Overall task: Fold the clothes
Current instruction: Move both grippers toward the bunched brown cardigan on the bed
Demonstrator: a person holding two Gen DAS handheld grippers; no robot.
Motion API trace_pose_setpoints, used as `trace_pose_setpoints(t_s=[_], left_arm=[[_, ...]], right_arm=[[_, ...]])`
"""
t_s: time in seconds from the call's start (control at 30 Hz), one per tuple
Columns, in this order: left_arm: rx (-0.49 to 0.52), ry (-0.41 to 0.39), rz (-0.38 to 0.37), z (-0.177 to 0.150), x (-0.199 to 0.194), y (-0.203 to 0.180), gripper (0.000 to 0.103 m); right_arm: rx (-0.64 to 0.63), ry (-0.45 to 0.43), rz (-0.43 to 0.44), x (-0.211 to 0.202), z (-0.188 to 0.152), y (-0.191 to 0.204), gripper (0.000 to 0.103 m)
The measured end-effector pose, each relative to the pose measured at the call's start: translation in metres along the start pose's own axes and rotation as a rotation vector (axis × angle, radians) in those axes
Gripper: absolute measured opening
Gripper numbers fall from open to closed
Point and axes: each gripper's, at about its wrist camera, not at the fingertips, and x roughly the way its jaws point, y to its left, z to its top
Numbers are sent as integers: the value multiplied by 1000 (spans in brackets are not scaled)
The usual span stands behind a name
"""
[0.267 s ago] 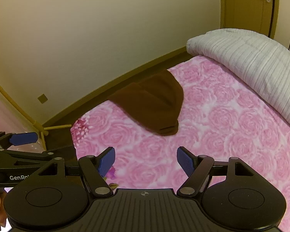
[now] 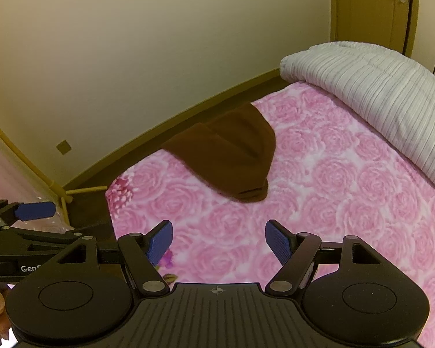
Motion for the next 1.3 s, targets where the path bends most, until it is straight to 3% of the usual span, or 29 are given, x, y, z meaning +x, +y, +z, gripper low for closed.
trace_pose_setpoints(t_s=[0.1,0.97,1.1,1.3], left_arm=[[-8,13,-1,52,24,76,94],[20,28,15,59,31,81,94],[85,3,30,55,32,78,94],[249,-50,69,44,42,80,94]], right_arm=[[0,2,-2,1,2,2,74],[2,6,2,6,4,1,74],[-41,7,-3,8,-2,-1,74],[-222,-16,-25,19,-11,-8,74]])
